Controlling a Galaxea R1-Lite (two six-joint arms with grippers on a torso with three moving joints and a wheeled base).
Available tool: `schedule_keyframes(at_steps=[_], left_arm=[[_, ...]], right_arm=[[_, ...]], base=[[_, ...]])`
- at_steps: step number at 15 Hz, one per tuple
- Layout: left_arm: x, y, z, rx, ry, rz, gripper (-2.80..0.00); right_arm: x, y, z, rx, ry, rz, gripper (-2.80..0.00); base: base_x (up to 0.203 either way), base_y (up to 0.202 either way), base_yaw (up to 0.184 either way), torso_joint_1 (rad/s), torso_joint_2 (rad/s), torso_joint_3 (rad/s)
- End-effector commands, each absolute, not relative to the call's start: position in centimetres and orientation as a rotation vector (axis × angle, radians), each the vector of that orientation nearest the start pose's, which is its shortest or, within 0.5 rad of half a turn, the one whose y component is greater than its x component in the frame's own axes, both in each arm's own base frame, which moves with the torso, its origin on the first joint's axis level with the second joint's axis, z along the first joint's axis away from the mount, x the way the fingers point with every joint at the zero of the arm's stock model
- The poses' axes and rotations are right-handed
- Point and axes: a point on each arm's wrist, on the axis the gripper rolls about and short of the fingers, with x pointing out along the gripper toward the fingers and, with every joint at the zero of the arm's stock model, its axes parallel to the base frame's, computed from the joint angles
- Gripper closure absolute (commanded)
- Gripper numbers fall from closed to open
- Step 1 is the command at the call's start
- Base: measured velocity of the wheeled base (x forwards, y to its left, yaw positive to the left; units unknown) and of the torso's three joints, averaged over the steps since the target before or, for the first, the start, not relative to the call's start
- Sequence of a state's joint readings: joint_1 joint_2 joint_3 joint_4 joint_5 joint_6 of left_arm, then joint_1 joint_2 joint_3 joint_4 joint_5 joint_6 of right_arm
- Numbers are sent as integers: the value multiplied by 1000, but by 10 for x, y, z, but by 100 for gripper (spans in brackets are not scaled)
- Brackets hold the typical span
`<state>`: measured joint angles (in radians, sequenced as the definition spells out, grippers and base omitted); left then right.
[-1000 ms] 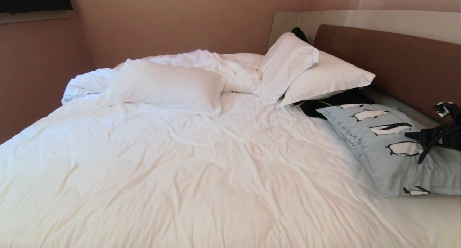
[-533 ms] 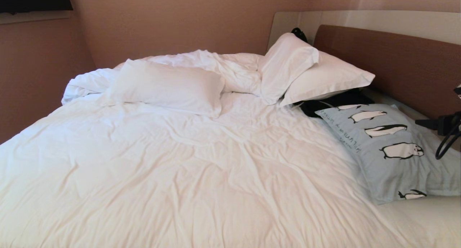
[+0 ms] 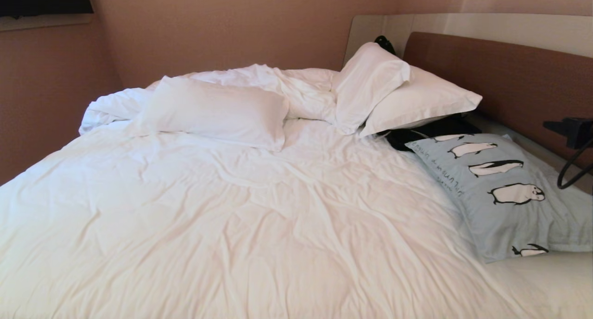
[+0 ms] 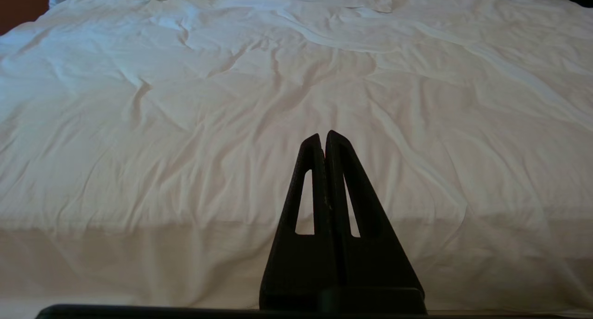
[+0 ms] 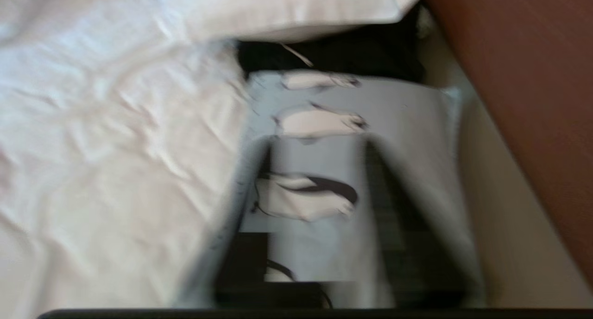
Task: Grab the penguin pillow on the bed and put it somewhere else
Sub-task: Place the pillow at the bedside, then pick up the pillow
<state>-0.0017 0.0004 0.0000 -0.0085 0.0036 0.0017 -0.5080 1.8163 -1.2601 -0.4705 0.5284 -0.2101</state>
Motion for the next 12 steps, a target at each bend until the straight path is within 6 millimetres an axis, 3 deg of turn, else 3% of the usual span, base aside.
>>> schedule_keyframes(at_steps=[1, 8, 10, 12], left_arm=[[-23, 0, 76, 2, -9, 3, 0], [-23, 0, 76, 2, -8, 2, 0], [-23, 0, 76, 2, -9, 2, 0], [-23, 0, 76, 2, -9, 2, 0]], right_arm=[[322, -146, 262, -34, 34, 59, 0], [343, -40, 270, -37, 23, -64, 0], [332, -13, 278, -4, 4, -42, 0], [308, 5, 289, 4, -23, 2, 0]], base=[[0, 0, 0, 0, 0, 0], [0, 0, 0, 0, 0, 0], [0, 0, 0, 0, 0, 0], [0, 0, 0, 0, 0, 0]])
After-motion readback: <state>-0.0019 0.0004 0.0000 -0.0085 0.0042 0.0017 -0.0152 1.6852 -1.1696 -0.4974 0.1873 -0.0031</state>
